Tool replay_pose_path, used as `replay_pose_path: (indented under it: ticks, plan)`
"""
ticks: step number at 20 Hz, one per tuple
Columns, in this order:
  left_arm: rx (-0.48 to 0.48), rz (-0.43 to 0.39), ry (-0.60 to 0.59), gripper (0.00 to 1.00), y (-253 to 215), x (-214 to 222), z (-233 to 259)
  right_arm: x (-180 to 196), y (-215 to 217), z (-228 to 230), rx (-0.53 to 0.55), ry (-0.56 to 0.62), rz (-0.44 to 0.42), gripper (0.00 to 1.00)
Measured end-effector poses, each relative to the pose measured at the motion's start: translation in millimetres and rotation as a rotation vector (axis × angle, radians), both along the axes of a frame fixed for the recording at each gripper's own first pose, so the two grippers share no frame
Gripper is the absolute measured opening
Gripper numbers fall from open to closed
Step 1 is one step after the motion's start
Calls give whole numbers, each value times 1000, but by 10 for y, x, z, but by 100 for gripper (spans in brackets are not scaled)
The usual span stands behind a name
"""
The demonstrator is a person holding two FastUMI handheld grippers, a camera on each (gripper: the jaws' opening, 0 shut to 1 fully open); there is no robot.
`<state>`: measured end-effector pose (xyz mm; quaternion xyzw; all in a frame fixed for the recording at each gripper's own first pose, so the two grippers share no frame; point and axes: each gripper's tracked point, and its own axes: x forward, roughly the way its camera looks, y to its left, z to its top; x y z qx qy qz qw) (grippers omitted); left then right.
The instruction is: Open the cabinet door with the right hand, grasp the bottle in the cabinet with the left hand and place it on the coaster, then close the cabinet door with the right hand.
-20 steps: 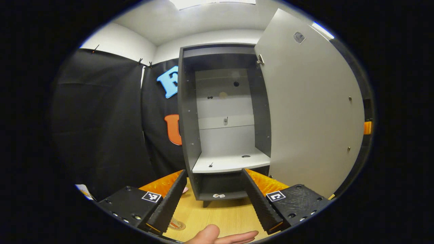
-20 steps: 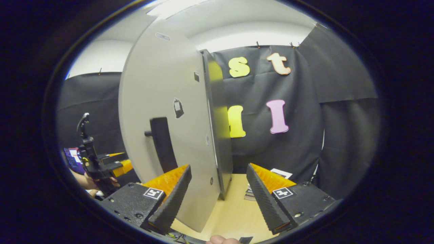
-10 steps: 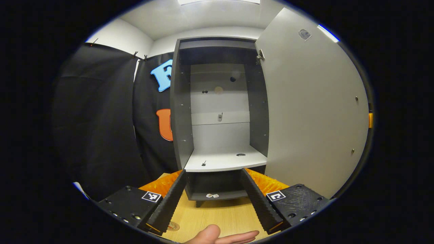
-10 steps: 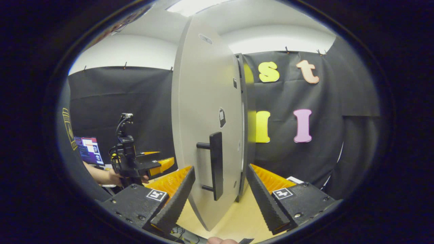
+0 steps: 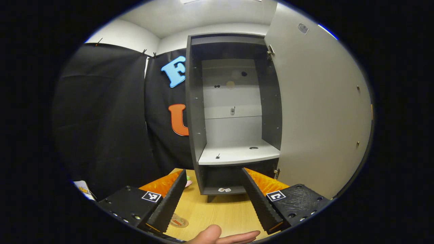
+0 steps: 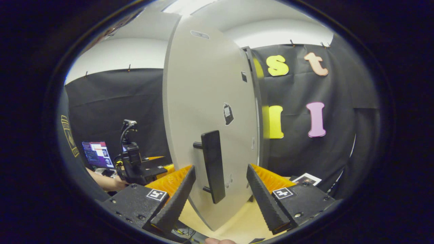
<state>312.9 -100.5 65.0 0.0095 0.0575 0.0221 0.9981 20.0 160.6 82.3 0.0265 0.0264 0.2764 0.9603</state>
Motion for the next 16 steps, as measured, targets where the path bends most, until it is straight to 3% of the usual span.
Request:
replay_pose_path:
  ticks: [5,8,11,13,14,16]
  plan:
    - [2,67,17,96,276,-87,-132,43,236,35,-3,9,54,93]
    - [-19,105,41,96,454,-96,-240,89,387,60,-21,12,78,98]
    - [-26,149,73,96,635,-117,-352,225,396,46,-42,2,13,98]
    - [-26,186,60,97,783,-154,-319,245,478,20,-20,15,22,93]
    - [-36,187,50,97,793,-157,-284,241,492,21,-9,21,26,98]
    - [-43,185,46,97,824,-132,-296,264,531,49,-9,20,28,98]
